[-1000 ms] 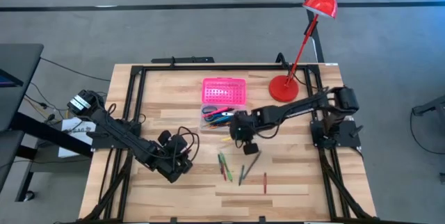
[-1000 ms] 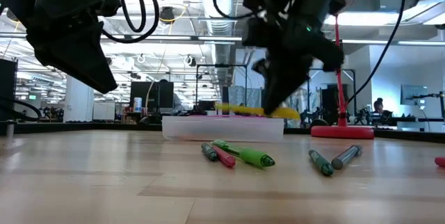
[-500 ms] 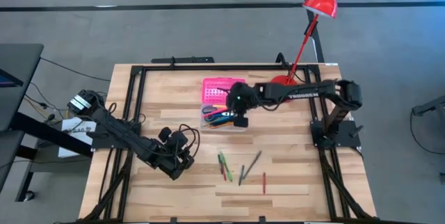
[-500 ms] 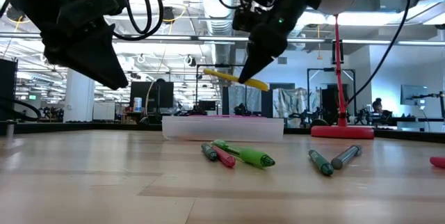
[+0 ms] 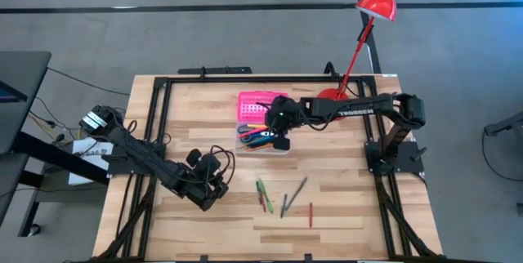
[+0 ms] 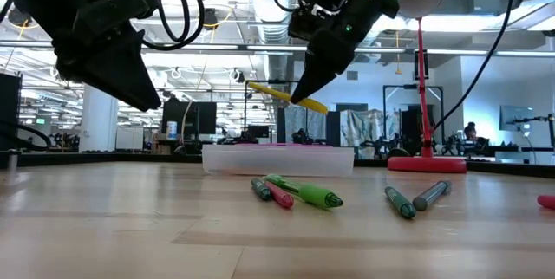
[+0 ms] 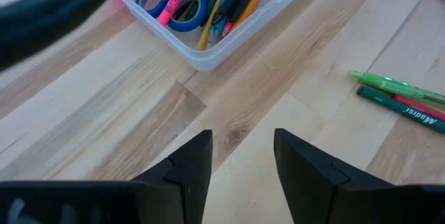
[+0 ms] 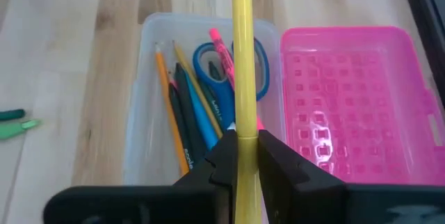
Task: Pick & place school supplies into a supply box
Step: Put the yellow pen into the pink supply box, then put the green crayon into the pink supply box
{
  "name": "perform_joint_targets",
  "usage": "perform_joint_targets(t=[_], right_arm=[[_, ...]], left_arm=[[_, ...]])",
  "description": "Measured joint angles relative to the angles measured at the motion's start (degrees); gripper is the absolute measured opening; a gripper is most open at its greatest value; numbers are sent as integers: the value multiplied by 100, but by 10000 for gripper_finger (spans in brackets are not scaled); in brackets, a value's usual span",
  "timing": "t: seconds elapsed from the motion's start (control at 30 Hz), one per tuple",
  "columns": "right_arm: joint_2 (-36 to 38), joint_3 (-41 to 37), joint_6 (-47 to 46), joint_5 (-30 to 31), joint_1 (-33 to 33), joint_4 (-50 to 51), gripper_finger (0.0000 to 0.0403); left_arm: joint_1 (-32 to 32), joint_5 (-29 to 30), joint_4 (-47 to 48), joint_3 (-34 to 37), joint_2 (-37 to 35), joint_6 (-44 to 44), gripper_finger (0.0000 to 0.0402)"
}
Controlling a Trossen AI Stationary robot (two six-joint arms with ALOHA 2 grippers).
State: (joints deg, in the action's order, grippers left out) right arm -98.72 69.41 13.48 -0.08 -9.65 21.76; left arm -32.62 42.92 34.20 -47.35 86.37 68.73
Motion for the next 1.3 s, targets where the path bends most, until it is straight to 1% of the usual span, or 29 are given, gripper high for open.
perform_joint_targets(t=[0.1,0.3,0.7,0.93,1.0,1.07,1.17,1.3], right_arm=[[-2,-40,0,1,27,6,34],[-2,-38,0,-4,26,-324,38],[-2,-38,0,-15,104,-296,80],[-2,-37,-181,-12,103,-261,82],[-2,-36,-300,-5,102,-82,82],[0,-36,-452,-1,97,310,82],[0,-36,-760,-6,94,1198,82],[0,-36,-855,-3,273,2319,82]], left_arm=[[0,0,0,0,0,-2,148],[0,0,-2,0,0,0,148],[0,-15,-20,0,0,37,148],[0,-33,-56,0,0,172,148],[36,-138,-154,0,0,374,148],[115,-412,-293,0,0,539,148],[254,-822,-577,0,0,642,148],[386,-1183,-1185,0,0,851,148]])
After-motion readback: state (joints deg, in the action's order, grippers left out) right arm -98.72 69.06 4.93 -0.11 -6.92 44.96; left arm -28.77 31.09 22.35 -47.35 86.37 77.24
